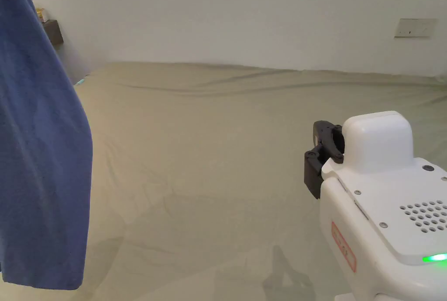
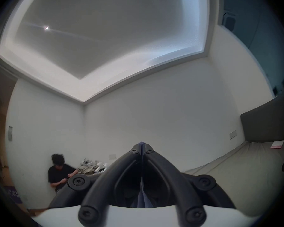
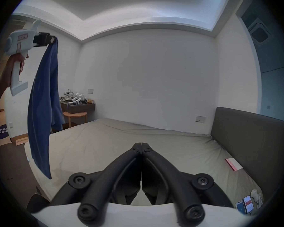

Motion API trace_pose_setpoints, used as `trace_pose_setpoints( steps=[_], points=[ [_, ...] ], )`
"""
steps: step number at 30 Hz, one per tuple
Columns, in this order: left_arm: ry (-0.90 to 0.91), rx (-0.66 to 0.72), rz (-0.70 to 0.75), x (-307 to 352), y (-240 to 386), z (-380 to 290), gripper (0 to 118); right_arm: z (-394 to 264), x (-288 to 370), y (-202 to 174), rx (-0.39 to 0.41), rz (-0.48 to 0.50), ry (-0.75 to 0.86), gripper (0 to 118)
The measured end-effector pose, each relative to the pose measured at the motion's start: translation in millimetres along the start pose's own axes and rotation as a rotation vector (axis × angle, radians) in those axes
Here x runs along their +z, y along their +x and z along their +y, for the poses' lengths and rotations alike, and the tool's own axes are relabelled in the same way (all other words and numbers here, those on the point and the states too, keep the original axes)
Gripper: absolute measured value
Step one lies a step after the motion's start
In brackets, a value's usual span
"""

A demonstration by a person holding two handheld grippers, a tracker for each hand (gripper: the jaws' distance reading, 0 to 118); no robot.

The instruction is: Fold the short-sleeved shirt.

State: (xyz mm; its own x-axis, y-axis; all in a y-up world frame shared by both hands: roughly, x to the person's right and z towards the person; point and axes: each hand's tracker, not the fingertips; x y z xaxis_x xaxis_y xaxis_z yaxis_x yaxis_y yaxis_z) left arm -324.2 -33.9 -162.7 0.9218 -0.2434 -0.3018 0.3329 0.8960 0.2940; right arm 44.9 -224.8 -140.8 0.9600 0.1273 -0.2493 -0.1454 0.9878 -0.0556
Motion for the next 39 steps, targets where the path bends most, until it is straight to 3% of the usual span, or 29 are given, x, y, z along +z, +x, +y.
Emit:
trace_pose_setpoints(
  steps=[7,13,18,26,31,35,36,37,38,39],
  points=[
    [0.037,0.031,-0.234,-25.6,94.2,-2.5,0,-4.6,7.2,38.7,0.004,-0.098,-0.012,2],
    [-0.057,0.094,-0.465,-35.2,212.2,-40.9,0,-20.0,7.5,75.1,-0.005,-0.185,-0.059,2],
    [-0.238,0.083,-0.670,-36.0,323.7,-105.1,0,-38.8,1.9,99.6,-0.022,-0.238,-0.114,2],
    [-0.751,-0.006,-0.920,22.0,478.2,-269.1,0,-74.5,-18.4,131.1,-0.034,-0.278,-0.213,2],
    [-0.997,-0.085,-1.029,89.9,517.6,-346.6,0,-87.6,-29.8,141.3,-0.033,-0.284,-0.260,2],
    [-1.054,-0.108,-1.054,122.0,522.6,-369.9,0,-93.0,-34.4,141.9,-0.030,-0.281,-0.280,2],
    [-1.045,-0.085,-1.032,123.6,517.0,-367.4,7,-93.1,-34.9,141.2,-0.031,-0.277,-0.283,2],
    [-1.016,-0.053,-1.014,121.4,511.3,-363.0,21,-92.6,-35.0,140.3,-0.030,-0.272,-0.286,2],
    [-1.046,-0.034,-1.027,114.5,504.8,-357.1,44,-92.3,-33.3,138.1,-0.026,-0.268,-0.287,2],
    [-1.076,0.001,-1.025,109.4,497.9,-350.4,85,-91.1,-33.3,136.3,-0.021,-0.266,-0.287,2]
  ],
)
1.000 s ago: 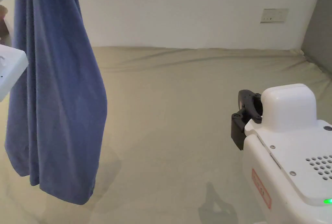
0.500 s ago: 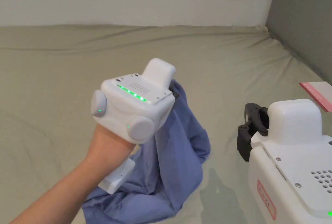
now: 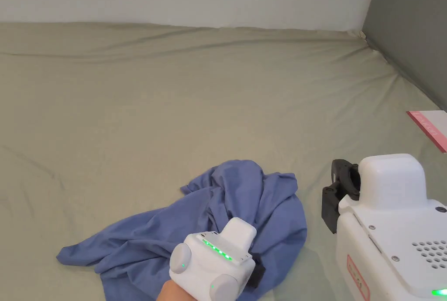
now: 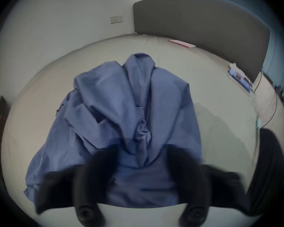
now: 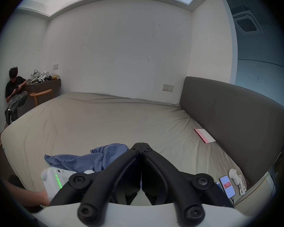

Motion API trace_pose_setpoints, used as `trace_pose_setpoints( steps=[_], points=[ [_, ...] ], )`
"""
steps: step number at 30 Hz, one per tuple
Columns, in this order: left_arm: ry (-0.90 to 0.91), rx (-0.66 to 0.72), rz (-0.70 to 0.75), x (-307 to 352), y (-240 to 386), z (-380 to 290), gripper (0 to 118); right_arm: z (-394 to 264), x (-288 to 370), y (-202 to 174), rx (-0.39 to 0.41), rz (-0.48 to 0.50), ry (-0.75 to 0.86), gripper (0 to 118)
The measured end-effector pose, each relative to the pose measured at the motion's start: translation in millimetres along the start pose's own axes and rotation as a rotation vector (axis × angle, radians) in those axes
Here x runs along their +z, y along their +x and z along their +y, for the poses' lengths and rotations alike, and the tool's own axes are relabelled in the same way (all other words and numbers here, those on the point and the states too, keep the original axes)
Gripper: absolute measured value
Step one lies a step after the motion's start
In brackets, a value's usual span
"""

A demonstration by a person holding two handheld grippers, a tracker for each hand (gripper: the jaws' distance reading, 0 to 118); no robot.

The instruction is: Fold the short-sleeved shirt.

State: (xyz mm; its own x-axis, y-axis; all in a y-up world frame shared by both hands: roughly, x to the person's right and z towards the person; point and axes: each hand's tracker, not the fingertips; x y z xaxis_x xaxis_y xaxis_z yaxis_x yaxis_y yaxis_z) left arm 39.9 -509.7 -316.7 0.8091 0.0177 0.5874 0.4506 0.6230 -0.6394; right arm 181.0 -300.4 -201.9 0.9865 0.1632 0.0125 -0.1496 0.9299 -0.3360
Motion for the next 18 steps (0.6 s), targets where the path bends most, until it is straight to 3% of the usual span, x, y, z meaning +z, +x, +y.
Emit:
trace_pose_setpoints(
  steps=[1,2,10,13,18],
  points=[
    [0.018,0.028,-0.006,13.4,-5.4,3.2,111,2.0,1.2,-1.7,0.007,0.003,0.001,2],
    [0.065,0.041,0.004,28.1,-10.7,4.1,118,4.2,2.8,-3.0,0.012,0.006,0.003,2],
    [0.531,0.200,0.161,216.9,-68.9,17.8,107,35.5,26.3,-16.7,0.071,0.037,0.093,2],
    [0.632,0.156,0.313,284.4,-71.2,14.7,102,49.3,35.2,-23.5,0.098,0.069,0.153,2],
    [0.792,0.182,0.543,353.2,-62.5,-0.2,78,64.3,48.4,-46.9,0.130,0.109,0.216,2]
  ],
)
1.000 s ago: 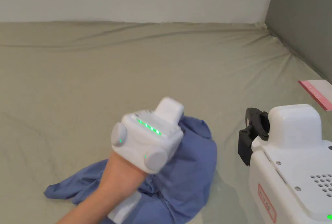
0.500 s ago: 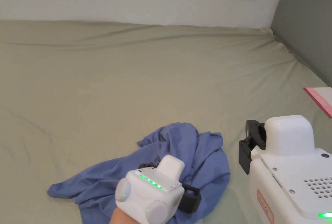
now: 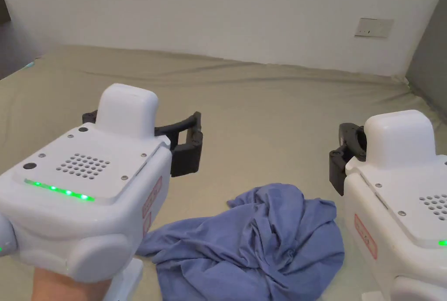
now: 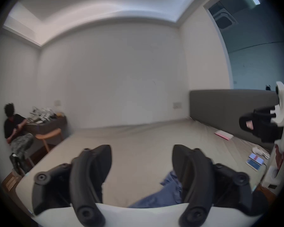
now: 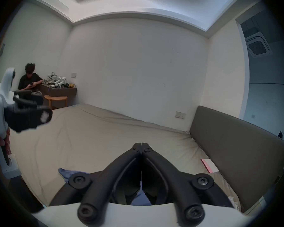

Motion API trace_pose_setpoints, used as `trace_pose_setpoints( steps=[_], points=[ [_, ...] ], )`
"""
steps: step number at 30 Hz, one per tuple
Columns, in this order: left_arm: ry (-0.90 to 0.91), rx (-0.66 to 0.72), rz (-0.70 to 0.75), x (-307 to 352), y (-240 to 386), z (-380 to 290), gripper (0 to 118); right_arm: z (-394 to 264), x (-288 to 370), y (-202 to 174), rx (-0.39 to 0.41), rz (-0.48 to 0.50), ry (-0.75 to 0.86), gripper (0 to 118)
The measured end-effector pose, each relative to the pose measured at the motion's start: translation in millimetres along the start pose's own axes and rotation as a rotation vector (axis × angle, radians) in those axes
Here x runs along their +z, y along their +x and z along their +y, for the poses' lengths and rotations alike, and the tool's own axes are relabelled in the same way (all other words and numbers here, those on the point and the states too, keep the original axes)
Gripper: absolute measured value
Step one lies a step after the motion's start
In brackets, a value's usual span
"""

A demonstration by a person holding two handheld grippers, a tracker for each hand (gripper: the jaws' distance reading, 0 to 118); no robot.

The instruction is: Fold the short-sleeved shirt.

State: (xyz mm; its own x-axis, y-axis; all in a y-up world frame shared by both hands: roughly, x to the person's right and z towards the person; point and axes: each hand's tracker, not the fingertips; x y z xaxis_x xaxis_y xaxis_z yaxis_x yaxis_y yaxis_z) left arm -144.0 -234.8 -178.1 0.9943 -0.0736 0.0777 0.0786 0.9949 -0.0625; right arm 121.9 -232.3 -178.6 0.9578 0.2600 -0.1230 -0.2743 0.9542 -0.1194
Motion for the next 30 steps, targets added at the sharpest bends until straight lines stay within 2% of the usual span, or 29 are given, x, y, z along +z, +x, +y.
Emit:
trace_pose_setpoints(
  steps=[2,3,5,6,13,17,23,26,30],
  points=[
    [0.011,-0.031,0.042,12.0,-2.7,3.7,57,3.5,4.6,-9.3,0.002,0.022,0.023,2],
    [0.010,-0.056,0.048,14.0,-3.0,4.8,36,3.8,7.4,-13.9,0.009,0.028,0.034,2],
    [0.051,-0.062,0.101,23.4,-1.6,1.8,5,4.3,12.3,-24.4,0.020,0.036,0.048,2],
    [0.063,-0.057,0.123,27.9,-0.5,0.0,0,3.8,14.1,-28.3,0.025,0.043,0.054,2],
    [0.075,-0.066,0.158,36.3,11.1,-3.9,0,9.5,26.2,-52.9,0.037,0.053,0.074,2],
    [0.078,-0.100,0.166,32.1,15.5,-3.5,0,13.2,28.5,-54.5,0.036,0.056,0.084,2],
    [0.037,-0.056,0.134,20.0,5.8,-7.7,0,9.2,23.1,-53.7,0.028,0.070,0.069,2],
    [-0.077,-0.022,0.086,2.0,-6.6,-27.5,0,-0.3,15.8,-53.4,0.028,0.075,0.040,2],
    [-0.298,0.055,0.066,-34.0,-31.5,-85.8,0,-22.0,0.8,-47.2,0.014,0.082,-0.026,2]
  ],
)
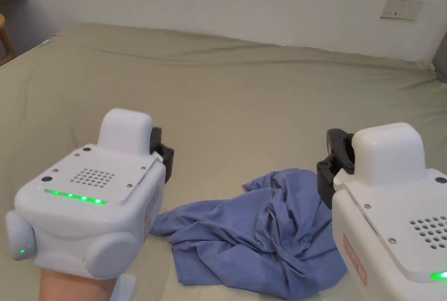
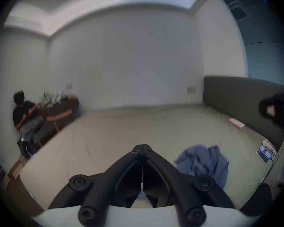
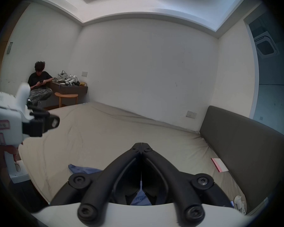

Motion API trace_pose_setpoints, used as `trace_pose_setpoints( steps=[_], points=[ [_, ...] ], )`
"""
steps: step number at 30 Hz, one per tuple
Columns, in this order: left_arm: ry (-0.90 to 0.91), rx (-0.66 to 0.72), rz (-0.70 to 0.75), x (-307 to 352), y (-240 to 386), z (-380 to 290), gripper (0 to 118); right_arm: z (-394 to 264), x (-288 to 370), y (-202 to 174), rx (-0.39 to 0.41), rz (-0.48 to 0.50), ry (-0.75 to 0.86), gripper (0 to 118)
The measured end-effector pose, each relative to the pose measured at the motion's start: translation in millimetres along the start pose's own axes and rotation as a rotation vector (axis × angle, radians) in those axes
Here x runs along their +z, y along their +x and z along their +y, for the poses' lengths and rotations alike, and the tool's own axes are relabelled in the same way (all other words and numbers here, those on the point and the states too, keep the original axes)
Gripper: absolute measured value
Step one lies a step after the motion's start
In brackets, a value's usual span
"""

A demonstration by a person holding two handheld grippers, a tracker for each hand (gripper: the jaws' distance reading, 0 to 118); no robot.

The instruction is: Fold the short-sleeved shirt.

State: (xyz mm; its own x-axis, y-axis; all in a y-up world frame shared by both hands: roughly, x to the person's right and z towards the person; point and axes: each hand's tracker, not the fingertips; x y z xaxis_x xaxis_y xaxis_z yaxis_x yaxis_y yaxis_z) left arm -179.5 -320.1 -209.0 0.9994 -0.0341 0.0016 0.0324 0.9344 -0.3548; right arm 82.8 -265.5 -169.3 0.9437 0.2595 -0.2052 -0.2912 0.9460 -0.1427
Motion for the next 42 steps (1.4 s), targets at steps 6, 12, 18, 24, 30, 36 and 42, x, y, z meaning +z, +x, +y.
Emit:
trace_pose_setpoints(
  steps=[6,12,18,24,30,36,42],
  points=[
    [-0.298,0.054,0.014,-81.6,-26.8,-74.5,0,-39.9,-27.8,11.1,-0.003,-0.015,-0.126,2],
    [-0.507,0.126,0.012,-155.6,-35.4,-127.4,112,-77.1,-50.6,29.8,0.003,-0.029,-0.239,2],
    [-0.572,0.107,0.030,-199.7,-29.3,-153.7,86,-97.3,-71.8,41.6,0.036,-0.027,-0.344,2],
    [-0.550,0.135,0.050,-202.8,-32.4,-149.5,50,-88.7,-132.1,62.7,0.101,0.099,-0.419,2],
    [-0.473,0.122,0.016,-175.0,-35.7,-132.2,4,-82.5,-263.1,71.5,0.132,0.250,-0.614,40],
    [-0.499,0.146,0.049,-147.6,-49.2,-132.3,4,-145.6,-405.8,78.9,0.237,0.319,-0.926,116],
    [-0.519,0.150,0.043,-145.1,-58.3,-150.0,4,-196.3,-442.3,71.9,0.276,0.322,-1.085,116]
  ],
)
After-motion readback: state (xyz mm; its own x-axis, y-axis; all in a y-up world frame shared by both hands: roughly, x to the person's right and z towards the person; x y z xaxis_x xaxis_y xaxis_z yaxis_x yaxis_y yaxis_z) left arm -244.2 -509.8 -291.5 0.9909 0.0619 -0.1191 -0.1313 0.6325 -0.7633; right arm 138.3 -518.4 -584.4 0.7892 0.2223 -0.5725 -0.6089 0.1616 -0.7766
